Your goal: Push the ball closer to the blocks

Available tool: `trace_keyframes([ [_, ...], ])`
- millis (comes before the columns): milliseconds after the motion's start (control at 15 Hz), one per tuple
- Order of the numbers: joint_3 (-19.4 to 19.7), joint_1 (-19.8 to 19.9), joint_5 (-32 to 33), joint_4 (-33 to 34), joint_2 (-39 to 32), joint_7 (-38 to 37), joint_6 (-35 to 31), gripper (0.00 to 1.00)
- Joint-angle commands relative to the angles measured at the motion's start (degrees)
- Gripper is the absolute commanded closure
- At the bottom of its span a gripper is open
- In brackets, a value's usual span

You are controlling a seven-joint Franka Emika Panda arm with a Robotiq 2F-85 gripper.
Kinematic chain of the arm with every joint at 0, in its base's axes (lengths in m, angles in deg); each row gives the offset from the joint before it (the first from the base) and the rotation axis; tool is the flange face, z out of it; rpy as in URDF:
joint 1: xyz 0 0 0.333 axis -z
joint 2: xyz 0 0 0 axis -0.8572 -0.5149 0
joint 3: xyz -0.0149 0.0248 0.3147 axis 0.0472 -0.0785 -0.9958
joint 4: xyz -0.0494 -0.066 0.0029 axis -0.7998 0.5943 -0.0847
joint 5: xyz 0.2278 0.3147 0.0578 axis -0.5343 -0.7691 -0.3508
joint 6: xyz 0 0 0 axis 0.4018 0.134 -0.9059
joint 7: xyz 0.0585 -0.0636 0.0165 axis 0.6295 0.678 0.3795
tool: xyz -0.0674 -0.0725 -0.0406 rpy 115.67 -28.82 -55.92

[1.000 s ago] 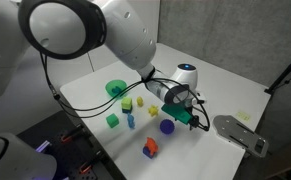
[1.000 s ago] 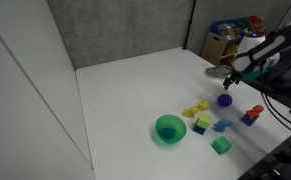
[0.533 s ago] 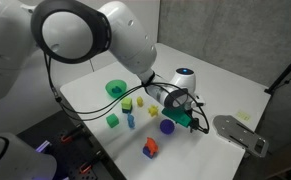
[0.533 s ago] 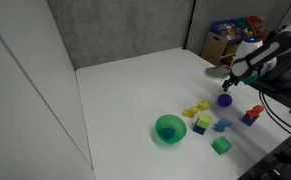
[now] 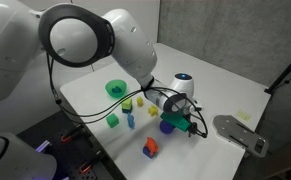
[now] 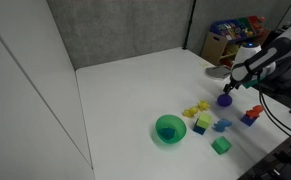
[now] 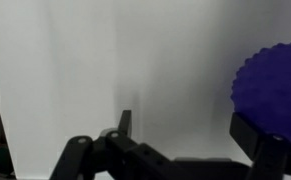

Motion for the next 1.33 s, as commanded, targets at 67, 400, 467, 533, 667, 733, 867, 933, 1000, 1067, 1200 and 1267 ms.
trace_keyframes([
  [67, -0.05, -0.3, 1.42, 0.0, 0.16, -1.0, -0.34, 0.0],
  [400, -0.58, -0.25, 1.53, -2.49, 2.45, 0.1, -0.44, 0.0],
  [467, -0.8, -0.17, 1.5, -3.04, 2.99, 0.37, -0.28, 0.0],
  [533, -0.96, -0.18, 1.56, -3.68, 3.54, 0.59, -0.44, 0.0],
  [667, -1.3, -0.28, 1.67, -5.1, 4.65, 1.03, -0.49, 0.0],
  [733, -1.49, -0.32, 1.77, -5.98, 5.35, 1.28, -0.5, 0.0],
  [867, -1.85, -0.31, 2.02, -7.66, 6.62, 1.66, -0.38, 0.0],
  [933, -2.04, -0.28, 2.19, -8.6, 7.34, 1.86, -0.32, 0.0],
  [1000, -2.05, -0.37, 2.49, -9.31, 7.85, 1.86, -0.36, 0.0],
  [1067, -2.17, -0.4, 2.73, -10.23, 8.55, 2.0, -0.28, 0.0],
  [1200, -2.54, -0.48, 3.03, -11.76, 9.68, 2.55, -0.05, 0.0],
  [1267, -3.06, -0.37, 3.07, -12.87, 10.6, 3.17, 0.1, 0.0],
])
